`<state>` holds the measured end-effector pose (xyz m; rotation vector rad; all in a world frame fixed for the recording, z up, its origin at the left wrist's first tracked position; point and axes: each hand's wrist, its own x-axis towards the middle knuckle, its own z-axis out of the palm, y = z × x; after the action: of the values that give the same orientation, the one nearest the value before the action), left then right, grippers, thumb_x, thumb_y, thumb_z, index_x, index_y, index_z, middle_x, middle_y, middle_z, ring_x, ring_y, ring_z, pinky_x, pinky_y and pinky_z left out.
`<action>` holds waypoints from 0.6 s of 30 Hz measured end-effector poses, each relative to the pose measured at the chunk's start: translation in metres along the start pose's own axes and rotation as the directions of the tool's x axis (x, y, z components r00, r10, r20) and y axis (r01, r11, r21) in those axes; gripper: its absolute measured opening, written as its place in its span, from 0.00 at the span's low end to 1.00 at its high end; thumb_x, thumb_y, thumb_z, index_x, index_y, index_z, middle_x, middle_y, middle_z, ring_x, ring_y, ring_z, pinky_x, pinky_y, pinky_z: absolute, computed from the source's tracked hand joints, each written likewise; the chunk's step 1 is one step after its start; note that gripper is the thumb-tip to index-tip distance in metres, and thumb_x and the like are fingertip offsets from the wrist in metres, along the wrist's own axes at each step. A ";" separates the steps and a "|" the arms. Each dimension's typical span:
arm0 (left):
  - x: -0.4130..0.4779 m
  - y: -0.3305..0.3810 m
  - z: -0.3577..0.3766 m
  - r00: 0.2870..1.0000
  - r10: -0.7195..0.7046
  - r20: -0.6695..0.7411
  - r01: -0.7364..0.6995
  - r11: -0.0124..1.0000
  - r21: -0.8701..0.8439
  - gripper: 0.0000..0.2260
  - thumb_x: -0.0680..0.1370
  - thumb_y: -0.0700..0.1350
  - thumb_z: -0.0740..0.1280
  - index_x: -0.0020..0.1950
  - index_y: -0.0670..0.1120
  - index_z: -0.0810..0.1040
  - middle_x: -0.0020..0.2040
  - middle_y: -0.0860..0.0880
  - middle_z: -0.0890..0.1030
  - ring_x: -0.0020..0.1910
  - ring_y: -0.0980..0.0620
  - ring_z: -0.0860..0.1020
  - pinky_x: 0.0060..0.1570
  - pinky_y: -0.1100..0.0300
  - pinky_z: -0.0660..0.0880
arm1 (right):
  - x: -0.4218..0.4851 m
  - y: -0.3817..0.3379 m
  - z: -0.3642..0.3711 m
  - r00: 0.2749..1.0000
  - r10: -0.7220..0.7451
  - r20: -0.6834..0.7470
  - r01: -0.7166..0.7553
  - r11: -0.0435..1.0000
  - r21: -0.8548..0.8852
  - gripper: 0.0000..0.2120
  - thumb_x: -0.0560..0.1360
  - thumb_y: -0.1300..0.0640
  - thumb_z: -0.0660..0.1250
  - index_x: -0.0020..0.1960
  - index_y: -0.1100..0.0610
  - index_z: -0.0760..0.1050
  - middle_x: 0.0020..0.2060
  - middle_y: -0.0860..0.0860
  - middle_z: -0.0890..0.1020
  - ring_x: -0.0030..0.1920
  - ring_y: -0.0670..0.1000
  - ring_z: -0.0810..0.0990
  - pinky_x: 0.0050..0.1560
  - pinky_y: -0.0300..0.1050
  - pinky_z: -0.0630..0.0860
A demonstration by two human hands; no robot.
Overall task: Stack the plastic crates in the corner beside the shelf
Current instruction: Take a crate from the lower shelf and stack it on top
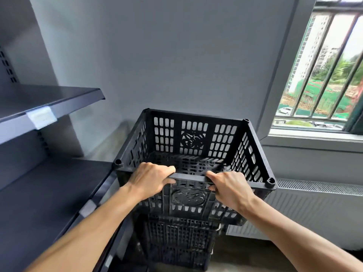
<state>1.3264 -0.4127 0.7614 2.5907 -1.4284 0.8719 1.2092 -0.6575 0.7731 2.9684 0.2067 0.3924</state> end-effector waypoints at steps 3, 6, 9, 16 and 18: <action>0.013 -0.019 0.017 1.000 0.003 -0.014 -0.003 1.000 -0.019 0.15 0.77 0.61 0.64 0.48 0.49 0.76 0.31 0.53 0.78 0.27 0.53 0.78 0.26 0.58 0.76 | 0.025 0.006 0.004 1.000 0.012 0.015 -0.012 1.000 -0.018 0.14 0.79 0.53 0.64 0.63 0.53 0.68 0.42 0.50 0.84 0.41 0.54 0.83 0.44 0.51 0.81; 0.027 -0.039 0.038 1.000 0.006 -0.016 -0.007 1.000 -0.030 0.15 0.76 0.60 0.65 0.46 0.49 0.76 0.30 0.54 0.77 0.25 0.54 0.77 0.25 0.59 0.76 | 0.050 0.013 0.016 0.999 0.009 0.036 -0.008 0.999 -0.032 0.14 0.79 0.55 0.63 0.63 0.54 0.67 0.41 0.51 0.83 0.40 0.55 0.82 0.42 0.50 0.79; 0.042 -0.056 0.058 1.000 -0.010 0.010 0.010 1.000 -0.028 0.14 0.76 0.60 0.65 0.46 0.49 0.75 0.30 0.54 0.77 0.26 0.55 0.77 0.26 0.58 0.76 | 0.076 0.024 0.031 0.999 0.008 0.047 -0.007 1.000 -0.028 0.14 0.78 0.56 0.64 0.63 0.53 0.67 0.42 0.51 0.83 0.40 0.56 0.82 0.39 0.49 0.77; 0.080 -0.095 0.109 0.993 -0.052 0.106 0.054 0.998 -0.022 0.14 0.77 0.60 0.65 0.45 0.49 0.73 0.30 0.54 0.75 0.26 0.55 0.75 0.26 0.61 0.68 | 0.143 0.056 0.071 0.997 -0.036 0.072 0.036 0.999 0.009 0.13 0.79 0.54 0.62 0.62 0.54 0.67 0.43 0.52 0.84 0.43 0.59 0.83 0.38 0.48 0.72; 0.089 -0.105 0.122 0.990 -0.066 0.126 0.069 0.997 -0.022 0.15 0.77 0.60 0.65 0.44 0.49 0.72 0.30 0.54 0.75 0.26 0.55 0.75 0.27 0.61 0.67 | 0.160 0.064 0.080 0.996 -0.042 0.077 0.041 0.999 0.022 0.13 0.79 0.53 0.62 0.62 0.53 0.67 0.43 0.52 0.84 0.43 0.58 0.83 0.38 0.49 0.73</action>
<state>1.5009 -0.4585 0.7266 2.7002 -1.3615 0.6883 1.3911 -0.7058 0.7461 2.9868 0.2649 0.2718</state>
